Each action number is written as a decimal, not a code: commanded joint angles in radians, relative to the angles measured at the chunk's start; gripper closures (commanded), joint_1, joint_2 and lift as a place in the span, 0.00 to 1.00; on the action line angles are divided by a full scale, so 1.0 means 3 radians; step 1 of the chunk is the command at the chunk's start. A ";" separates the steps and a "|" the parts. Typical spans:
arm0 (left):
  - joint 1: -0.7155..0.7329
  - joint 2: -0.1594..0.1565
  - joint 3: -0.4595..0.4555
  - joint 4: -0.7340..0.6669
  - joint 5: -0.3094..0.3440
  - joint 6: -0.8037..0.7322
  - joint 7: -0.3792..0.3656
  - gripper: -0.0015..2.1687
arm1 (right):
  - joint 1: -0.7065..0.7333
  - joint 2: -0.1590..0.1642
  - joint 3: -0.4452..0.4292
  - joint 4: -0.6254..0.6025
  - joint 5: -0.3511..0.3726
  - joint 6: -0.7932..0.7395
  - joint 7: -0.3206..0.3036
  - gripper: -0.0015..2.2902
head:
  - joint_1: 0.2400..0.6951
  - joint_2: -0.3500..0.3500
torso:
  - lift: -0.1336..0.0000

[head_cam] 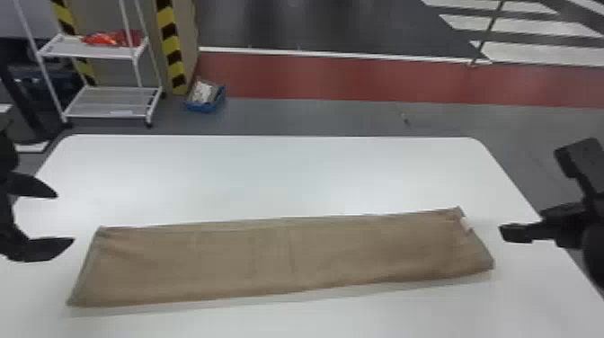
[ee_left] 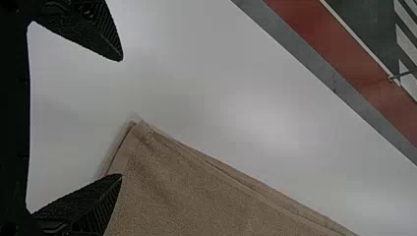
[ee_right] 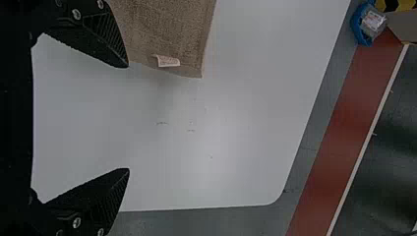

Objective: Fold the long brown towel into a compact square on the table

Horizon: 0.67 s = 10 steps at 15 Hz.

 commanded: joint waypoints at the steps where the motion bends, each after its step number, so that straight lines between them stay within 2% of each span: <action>1: 0.0060 0.0004 0.0059 -0.0049 0.0021 0.0000 -0.0006 0.02 | 0.0027 0.0001 -0.0005 -0.0064 -0.0005 0.0024 0.0008 0.06 | 1.00 0.35 | 0.07; 10: 0.0178 -0.0001 0.0151 -0.0079 0.0077 -0.0061 -0.0011 0.02 | 0.0099 0.0011 0.0005 -0.0187 0.0000 0.0136 0.0013 0.06 | 1.00 0.36 | 0.07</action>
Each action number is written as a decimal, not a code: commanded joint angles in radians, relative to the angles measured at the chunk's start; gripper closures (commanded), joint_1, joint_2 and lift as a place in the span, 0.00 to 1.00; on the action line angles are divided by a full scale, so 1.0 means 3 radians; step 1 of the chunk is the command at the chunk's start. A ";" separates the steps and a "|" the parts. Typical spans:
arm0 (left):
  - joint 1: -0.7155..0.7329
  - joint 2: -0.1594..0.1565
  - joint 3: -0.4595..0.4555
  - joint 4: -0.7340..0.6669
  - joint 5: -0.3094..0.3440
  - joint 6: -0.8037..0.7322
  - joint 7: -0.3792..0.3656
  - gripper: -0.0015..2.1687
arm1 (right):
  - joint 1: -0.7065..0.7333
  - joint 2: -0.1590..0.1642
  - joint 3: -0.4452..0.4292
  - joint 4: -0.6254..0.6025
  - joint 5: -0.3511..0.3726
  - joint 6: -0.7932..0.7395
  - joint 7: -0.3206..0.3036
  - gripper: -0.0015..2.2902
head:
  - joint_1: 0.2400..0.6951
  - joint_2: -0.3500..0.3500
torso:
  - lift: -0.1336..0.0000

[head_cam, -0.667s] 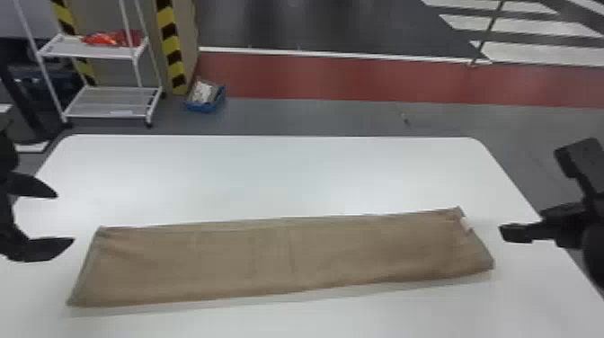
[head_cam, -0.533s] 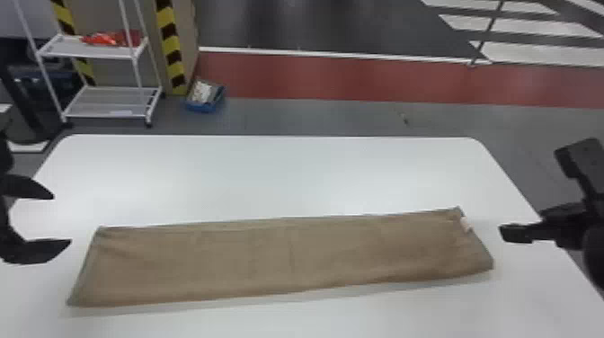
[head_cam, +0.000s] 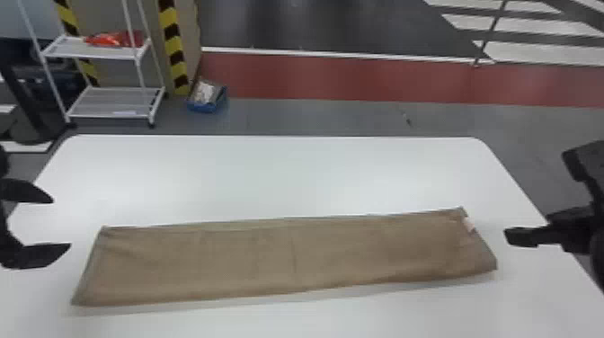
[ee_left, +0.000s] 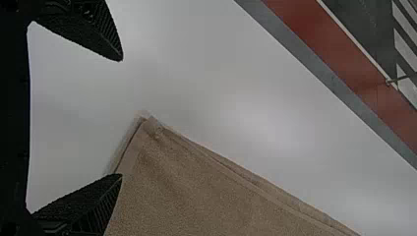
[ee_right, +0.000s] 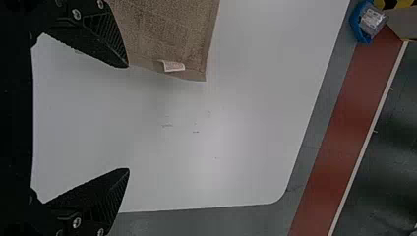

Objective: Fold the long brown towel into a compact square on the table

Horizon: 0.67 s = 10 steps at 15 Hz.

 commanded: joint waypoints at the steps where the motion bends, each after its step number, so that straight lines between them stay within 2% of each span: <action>1: 0.0022 -0.0004 -0.0005 0.0019 0.0014 -0.0037 -0.0003 0.02 | 0.0006 0.0014 0.0003 -0.0031 0.0002 0.0007 0.0000 0.06 | 1.00 0.36 | 0.07; 3: 0.0022 -0.0010 0.0001 0.0019 0.0055 -0.0027 0.0028 0.02 | 0.0011 0.0019 -0.0007 -0.0036 0.0002 0.0007 0.0000 0.06 | 1.00 0.37 | 0.07; 4: 0.0027 -0.0010 0.0021 -0.0002 0.0183 0.0076 0.0033 0.01 | 0.0016 0.0019 -0.0012 -0.0036 0.0002 0.0007 0.0000 0.06 | 1.00 0.37 | 0.07; 5: 0.0027 -0.0040 0.0139 -0.0073 0.0413 0.0454 0.0110 0.01 | 0.0021 0.0014 -0.0022 -0.0036 0.0002 0.0007 0.0000 0.06 | 1.00 0.36 | 0.07; 6: 0.0124 -0.0086 0.0307 -0.0268 0.0673 0.0730 0.0304 0.02 | 0.0027 0.0014 -0.0033 -0.0036 0.0002 -0.0003 0.0000 0.06 | 1.00 0.36 | 0.07; 7: 0.0216 -0.0158 0.0471 -0.0493 0.0863 0.0843 0.0396 0.04 | 0.0047 0.0029 -0.0048 -0.0036 0.0002 -0.0013 -0.0005 0.06 | 1.00 0.37 | 0.07; 8: 0.0262 -0.0250 0.0609 -0.0708 0.1011 0.1119 0.0412 0.04 | 0.0052 0.0060 -0.0048 -0.0016 0.0012 -0.0024 -0.0005 0.06 | 1.00 0.37 | 0.07; 10: 0.0287 -0.0403 0.0686 -0.0989 0.1200 0.1947 0.0534 0.04 | 0.0078 0.0096 -0.0053 -0.0016 0.0022 -0.0064 -0.0010 0.06 | 1.00 0.36 | 0.07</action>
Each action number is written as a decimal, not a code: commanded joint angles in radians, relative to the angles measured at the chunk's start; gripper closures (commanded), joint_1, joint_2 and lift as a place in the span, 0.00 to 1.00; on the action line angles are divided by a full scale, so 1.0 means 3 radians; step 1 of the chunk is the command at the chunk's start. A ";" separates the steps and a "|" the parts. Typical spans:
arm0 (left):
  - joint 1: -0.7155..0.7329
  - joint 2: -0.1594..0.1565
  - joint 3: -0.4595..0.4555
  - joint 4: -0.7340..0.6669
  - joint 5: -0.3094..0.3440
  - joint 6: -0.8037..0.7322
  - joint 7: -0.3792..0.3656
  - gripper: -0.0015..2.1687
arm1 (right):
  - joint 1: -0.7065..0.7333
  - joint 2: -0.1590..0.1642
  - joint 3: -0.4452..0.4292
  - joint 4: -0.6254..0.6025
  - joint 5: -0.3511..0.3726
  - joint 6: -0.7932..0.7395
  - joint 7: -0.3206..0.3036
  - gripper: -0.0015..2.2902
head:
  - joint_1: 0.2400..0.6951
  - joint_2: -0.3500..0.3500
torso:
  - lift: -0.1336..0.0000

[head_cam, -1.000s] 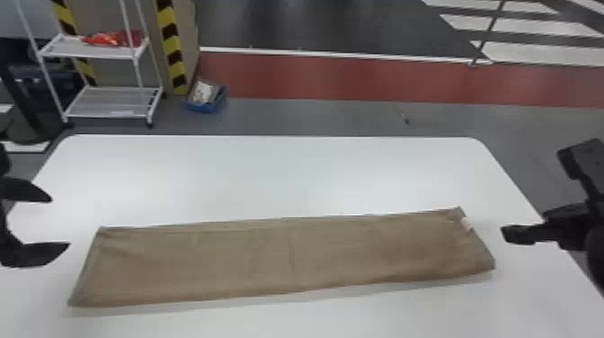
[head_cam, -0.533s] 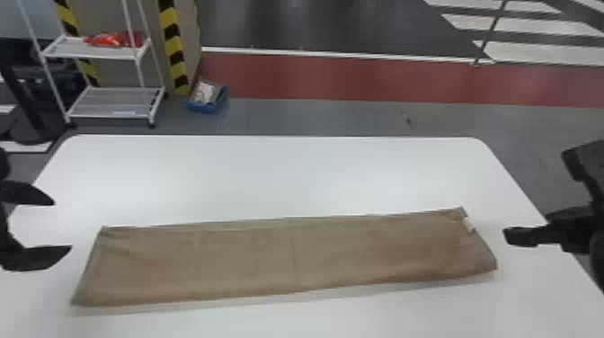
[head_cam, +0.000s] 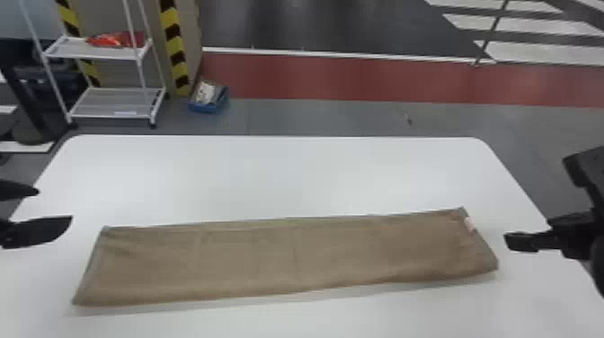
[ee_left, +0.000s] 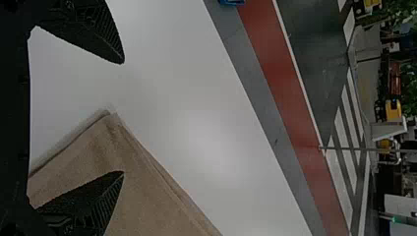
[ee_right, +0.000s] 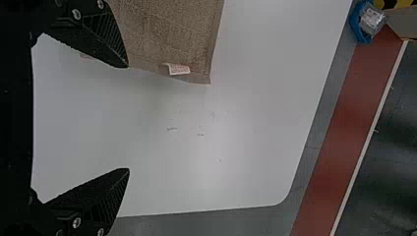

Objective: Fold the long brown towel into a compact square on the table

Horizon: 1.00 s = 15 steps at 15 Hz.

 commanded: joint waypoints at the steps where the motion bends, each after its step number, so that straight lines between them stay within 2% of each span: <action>1: 0.0027 -0.0192 0.0062 -0.0265 0.0249 0.0976 0.0171 0.04 | 0.0028 0.0034 -0.0014 -0.0009 0.0006 -0.0035 0.0000 0.06 | 1.00 0.35 | 0.07; 3: 0.0032 -0.0345 0.0051 -0.0285 0.0494 0.1589 0.0518 0.06 | 0.0048 0.0050 -0.0090 -0.0081 -0.0014 -0.0004 0.0000 0.06 | 1.00 0.34 | 0.07; 5: 0.0027 -0.0468 0.0026 -0.0275 0.0535 0.1722 0.0815 0.07 | 0.0104 0.0055 -0.0223 -0.0188 -0.0101 -0.0004 0.0000 0.06 | 1.00 0.32 | 0.07; 7: -0.0034 -0.0550 0.0021 -0.0254 0.0566 0.1855 0.0963 0.07 | 0.0196 0.0137 -0.0417 -0.0372 -0.0255 -0.0014 0.0000 0.06 | 1.00 0.28 | 0.07; 12: -0.0075 -0.0611 -0.0061 -0.0229 0.0545 0.2039 0.1239 0.09 | 0.0503 0.0249 -0.0658 -0.0541 -0.0357 -0.0168 0.0000 0.06 | 1.00 0.24 | 0.07; 15: -0.0142 -0.0657 -0.0143 -0.0162 0.0535 0.2101 0.1341 0.10 | 0.0580 0.0270 -0.0724 -0.0571 -0.0377 -0.0209 0.0000 0.06 | 1.00 0.23 | 0.07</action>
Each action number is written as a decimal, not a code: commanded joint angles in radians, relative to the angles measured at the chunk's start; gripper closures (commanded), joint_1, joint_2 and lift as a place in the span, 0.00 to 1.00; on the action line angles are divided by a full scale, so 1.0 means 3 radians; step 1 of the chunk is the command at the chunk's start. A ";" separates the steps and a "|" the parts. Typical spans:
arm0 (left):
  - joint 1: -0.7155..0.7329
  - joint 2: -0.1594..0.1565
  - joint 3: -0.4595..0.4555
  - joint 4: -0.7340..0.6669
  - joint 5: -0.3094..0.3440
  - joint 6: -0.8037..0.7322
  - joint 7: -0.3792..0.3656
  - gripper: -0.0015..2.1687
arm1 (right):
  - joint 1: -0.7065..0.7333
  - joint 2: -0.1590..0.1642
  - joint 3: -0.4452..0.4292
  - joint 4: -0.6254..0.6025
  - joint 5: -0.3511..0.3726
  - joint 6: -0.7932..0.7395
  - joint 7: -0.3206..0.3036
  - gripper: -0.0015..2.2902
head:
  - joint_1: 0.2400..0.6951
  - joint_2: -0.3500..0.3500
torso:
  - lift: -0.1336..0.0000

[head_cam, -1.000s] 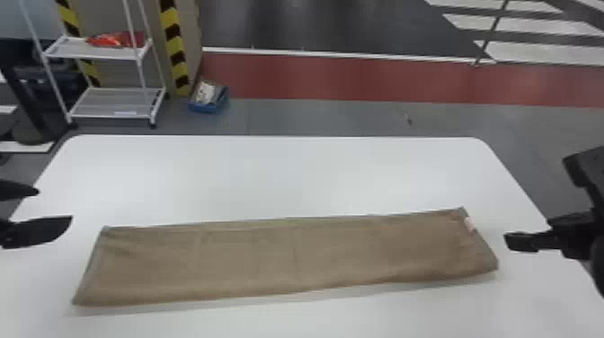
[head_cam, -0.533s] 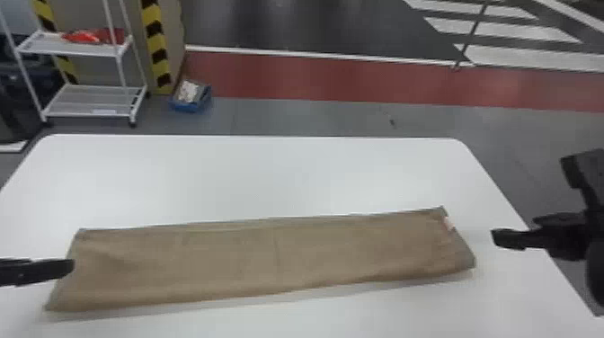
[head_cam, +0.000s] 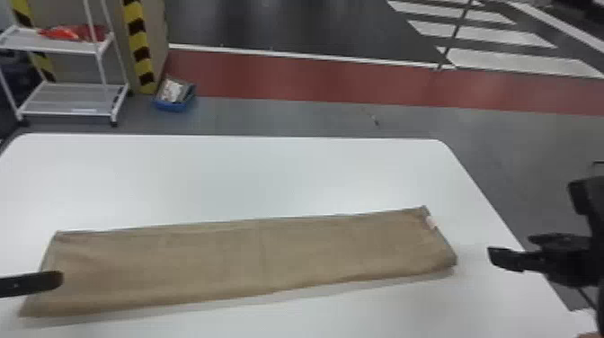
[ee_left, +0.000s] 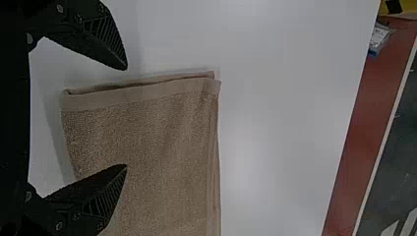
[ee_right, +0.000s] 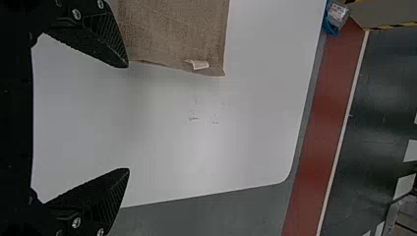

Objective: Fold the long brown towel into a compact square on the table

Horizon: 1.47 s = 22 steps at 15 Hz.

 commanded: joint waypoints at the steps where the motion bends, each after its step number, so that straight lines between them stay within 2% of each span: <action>1: -0.0081 -0.0071 -0.0050 0.0066 -0.0001 0.0056 0.0044 0.10 | 0.0030 0.0010 -0.0038 -0.0008 -0.0022 -0.0013 0.0001 0.06 | 1.00 0.22 | 0.07; 10: -0.0137 -0.0133 -0.0229 0.0158 -0.0083 0.0138 0.0070 0.14 | 0.0055 0.0010 -0.0089 0.0007 -0.0068 -0.0054 0.0001 0.06 | 1.00 0.15 | 0.07; 13: -0.0137 -0.0133 -0.0234 0.0173 -0.0088 0.0128 0.0054 0.30 | 0.0055 0.0015 -0.0114 0.0033 -0.0083 -0.0075 -0.0004 0.06 | 1.00 0.15 | 0.07; 15: -0.0142 -0.0133 -0.0234 0.0173 -0.0088 0.0128 0.0065 0.29 | 0.0055 0.0020 -0.0119 0.0043 -0.0088 -0.0085 -0.0004 0.06 | 1.00 0.14 | 0.07; 18: -0.0147 -0.0128 -0.0157 0.0163 -0.0068 0.0128 0.0121 0.07 | 0.0060 0.0025 -0.0124 0.0043 -0.0088 -0.0085 -0.0004 0.06 | 1.00 0.15 | 0.07; 22: -0.0168 -0.0123 -0.0065 0.0199 0.0009 0.0056 0.0279 0.04 | 0.0060 0.0035 -0.0119 0.0038 -0.0088 -0.0085 -0.0004 0.06 | 1.00 0.17 | 0.07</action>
